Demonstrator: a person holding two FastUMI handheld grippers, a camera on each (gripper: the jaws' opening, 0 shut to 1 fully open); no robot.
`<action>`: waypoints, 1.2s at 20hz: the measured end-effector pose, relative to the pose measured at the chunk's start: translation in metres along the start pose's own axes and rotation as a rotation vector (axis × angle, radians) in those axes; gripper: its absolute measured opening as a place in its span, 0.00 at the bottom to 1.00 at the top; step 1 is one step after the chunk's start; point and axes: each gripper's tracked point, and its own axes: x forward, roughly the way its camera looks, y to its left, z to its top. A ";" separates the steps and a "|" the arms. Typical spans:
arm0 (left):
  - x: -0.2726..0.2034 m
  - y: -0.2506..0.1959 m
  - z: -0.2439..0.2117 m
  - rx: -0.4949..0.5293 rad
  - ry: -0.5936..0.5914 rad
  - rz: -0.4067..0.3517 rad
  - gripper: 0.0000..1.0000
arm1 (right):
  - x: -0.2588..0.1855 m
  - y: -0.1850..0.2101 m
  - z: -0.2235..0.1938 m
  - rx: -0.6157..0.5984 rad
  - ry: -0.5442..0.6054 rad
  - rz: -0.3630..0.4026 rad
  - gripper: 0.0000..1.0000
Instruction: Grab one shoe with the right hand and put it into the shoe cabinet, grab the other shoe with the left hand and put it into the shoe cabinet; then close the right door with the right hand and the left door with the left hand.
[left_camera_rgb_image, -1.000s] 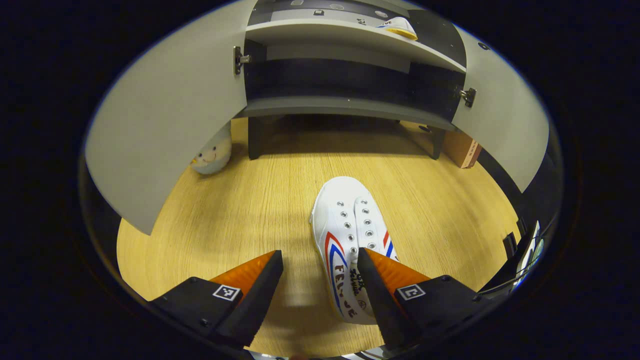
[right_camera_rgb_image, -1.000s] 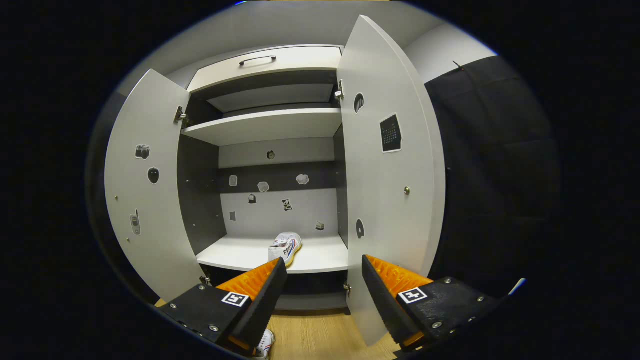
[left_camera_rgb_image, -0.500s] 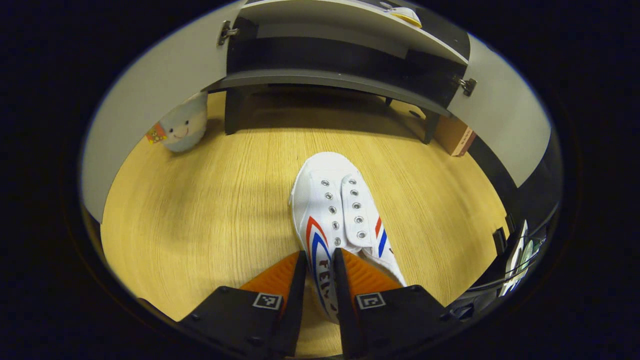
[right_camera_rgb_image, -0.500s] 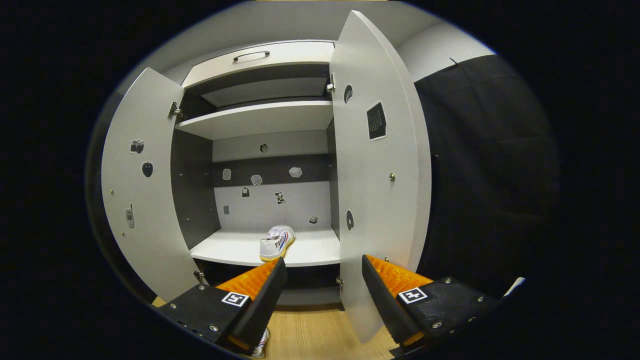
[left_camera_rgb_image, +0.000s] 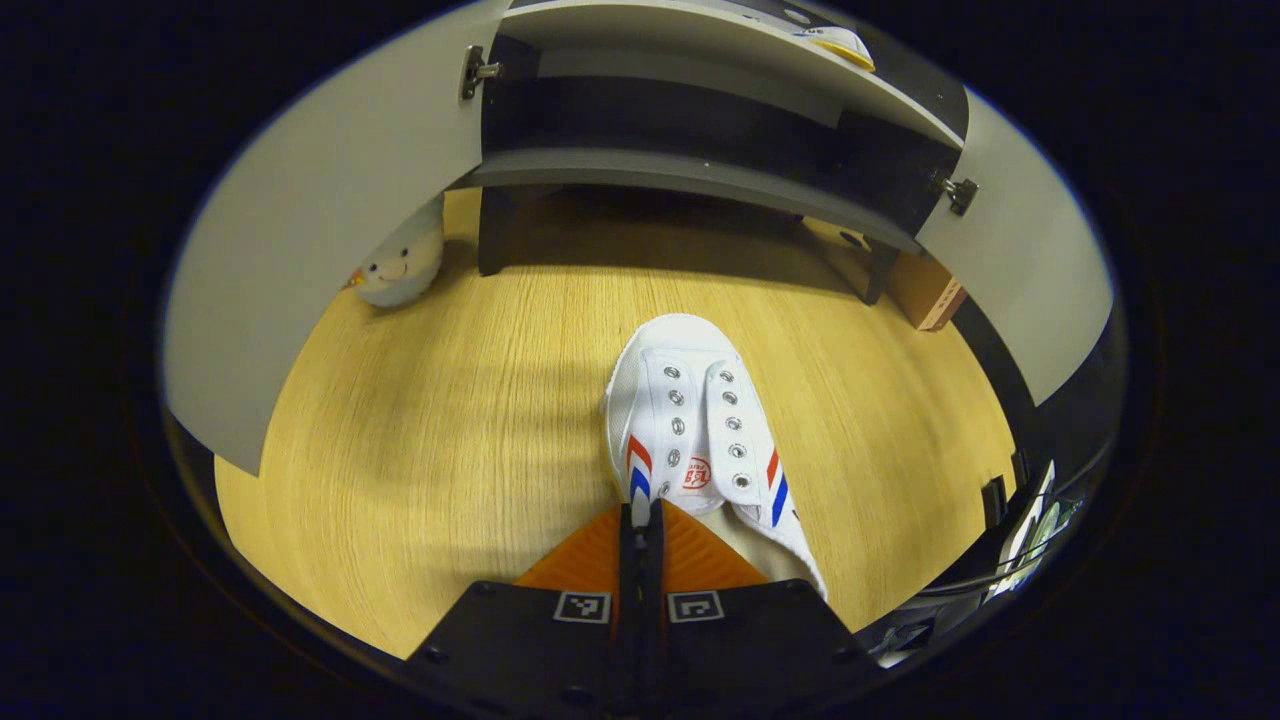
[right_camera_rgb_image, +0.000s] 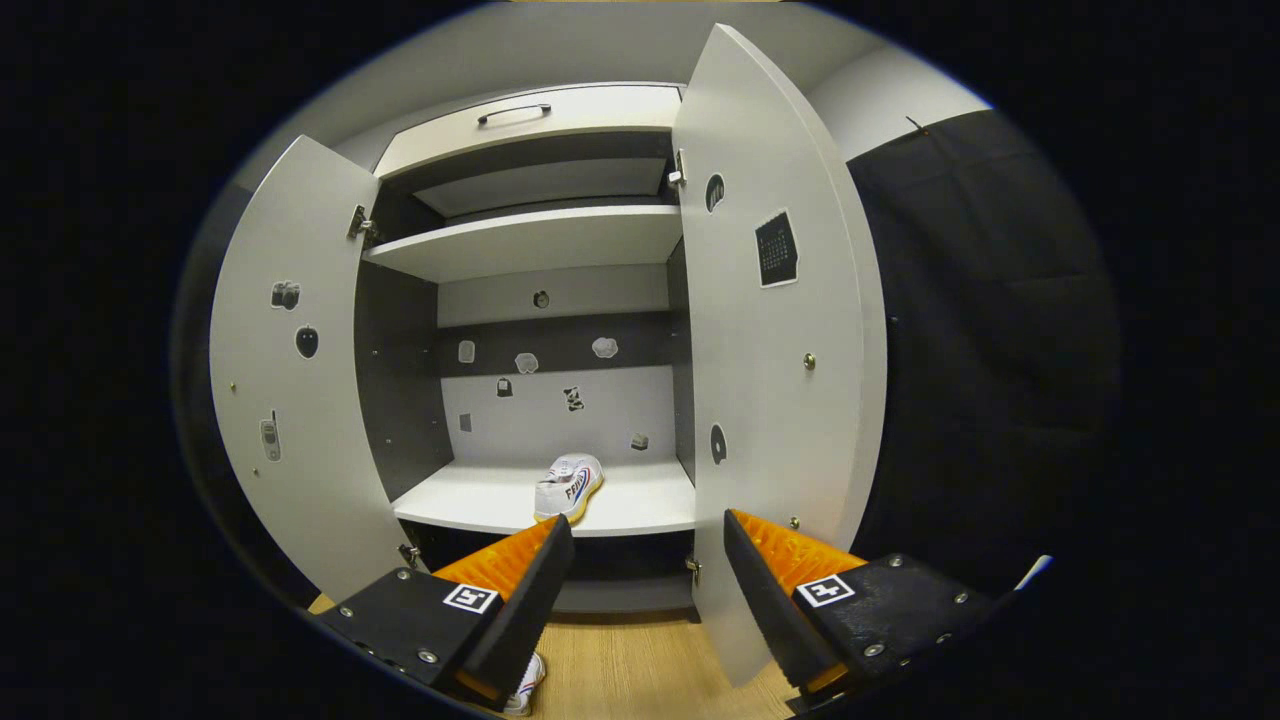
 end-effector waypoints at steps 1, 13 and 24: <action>-0.010 -0.005 0.008 -0.004 -0.010 -0.014 0.06 | -0.002 0.002 0.000 0.001 -0.003 0.007 0.93; -0.138 -0.025 0.141 0.034 -0.189 -0.075 0.07 | -0.008 0.019 0.017 0.025 -0.050 0.063 0.93; -0.199 -0.032 0.303 0.076 -0.376 -0.026 0.06 | -0.017 0.023 0.028 0.026 -0.071 0.096 0.93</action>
